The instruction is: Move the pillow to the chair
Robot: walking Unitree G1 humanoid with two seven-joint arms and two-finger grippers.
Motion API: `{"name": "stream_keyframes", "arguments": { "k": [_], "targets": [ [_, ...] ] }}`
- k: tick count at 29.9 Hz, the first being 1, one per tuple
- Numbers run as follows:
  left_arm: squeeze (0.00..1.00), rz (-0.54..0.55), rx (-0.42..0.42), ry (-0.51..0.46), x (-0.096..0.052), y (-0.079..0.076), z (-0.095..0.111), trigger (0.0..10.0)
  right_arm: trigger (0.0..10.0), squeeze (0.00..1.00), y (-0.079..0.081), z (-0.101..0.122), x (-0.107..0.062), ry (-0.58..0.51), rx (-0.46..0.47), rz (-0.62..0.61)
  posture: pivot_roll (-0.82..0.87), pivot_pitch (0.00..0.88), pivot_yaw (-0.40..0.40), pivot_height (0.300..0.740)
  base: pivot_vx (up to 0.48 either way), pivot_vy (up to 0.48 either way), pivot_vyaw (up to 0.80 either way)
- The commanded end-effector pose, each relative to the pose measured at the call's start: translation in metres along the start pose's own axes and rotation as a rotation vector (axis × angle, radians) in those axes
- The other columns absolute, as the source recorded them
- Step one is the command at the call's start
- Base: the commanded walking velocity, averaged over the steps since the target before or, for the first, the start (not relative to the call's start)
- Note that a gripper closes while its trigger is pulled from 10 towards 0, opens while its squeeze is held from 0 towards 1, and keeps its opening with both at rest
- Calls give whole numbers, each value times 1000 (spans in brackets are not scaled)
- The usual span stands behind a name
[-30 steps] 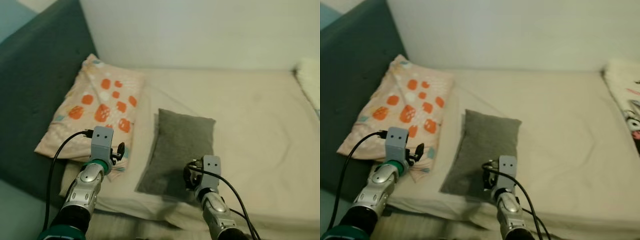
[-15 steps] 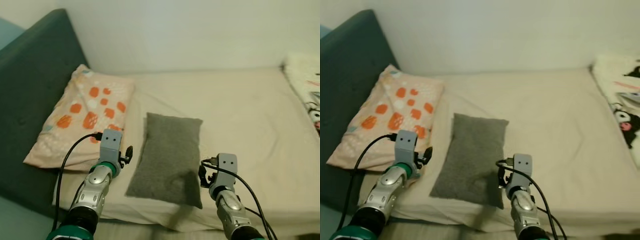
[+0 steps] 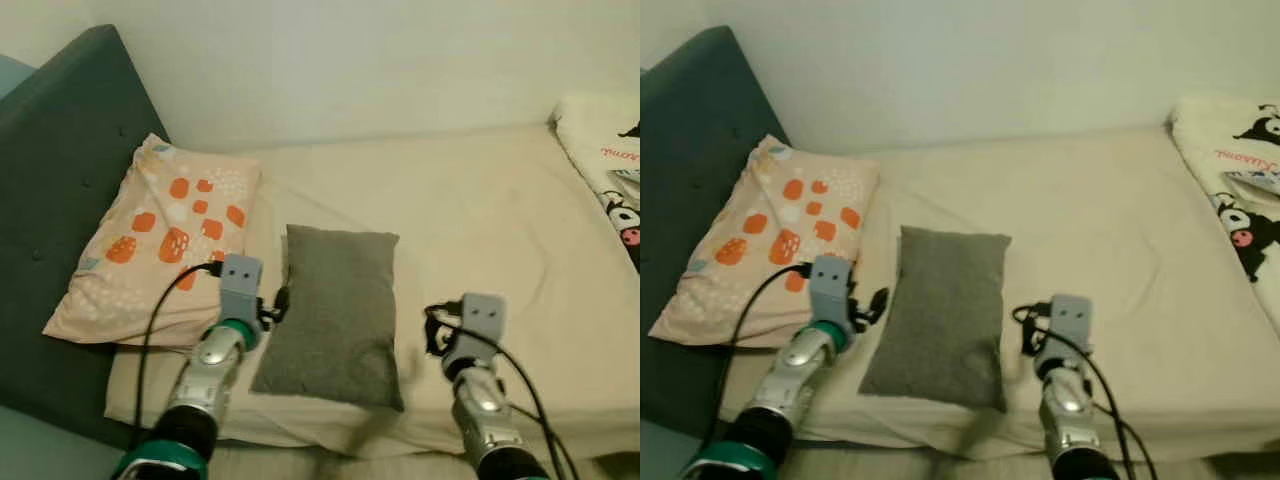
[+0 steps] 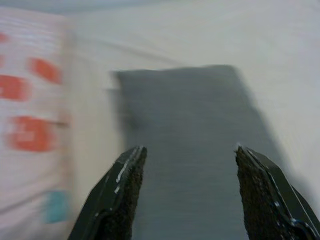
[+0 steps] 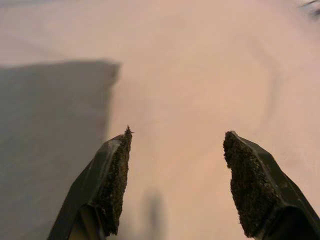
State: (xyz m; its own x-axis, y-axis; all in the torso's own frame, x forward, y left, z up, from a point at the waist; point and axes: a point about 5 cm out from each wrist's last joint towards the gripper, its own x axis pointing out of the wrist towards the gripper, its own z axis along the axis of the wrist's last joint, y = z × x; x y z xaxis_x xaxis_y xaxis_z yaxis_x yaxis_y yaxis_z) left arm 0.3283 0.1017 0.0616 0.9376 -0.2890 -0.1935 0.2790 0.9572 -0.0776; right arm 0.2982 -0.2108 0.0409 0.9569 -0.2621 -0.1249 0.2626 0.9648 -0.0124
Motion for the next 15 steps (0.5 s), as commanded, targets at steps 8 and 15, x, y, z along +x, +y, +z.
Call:
{"name": "stream_keyframes", "arguments": {
  "k": [8,15],
  "targets": [
    [0,145,-13,-11,-14,34,-7,10000,10000,0,32,3,7,39,-46,136,-50,91,114,740,0,0,0],
    [0,184,57,-61,-20,47,-2,10000,10000,0,37,4,6,54,14,147,15,133,135,740,0,0,0]
  ]
}}
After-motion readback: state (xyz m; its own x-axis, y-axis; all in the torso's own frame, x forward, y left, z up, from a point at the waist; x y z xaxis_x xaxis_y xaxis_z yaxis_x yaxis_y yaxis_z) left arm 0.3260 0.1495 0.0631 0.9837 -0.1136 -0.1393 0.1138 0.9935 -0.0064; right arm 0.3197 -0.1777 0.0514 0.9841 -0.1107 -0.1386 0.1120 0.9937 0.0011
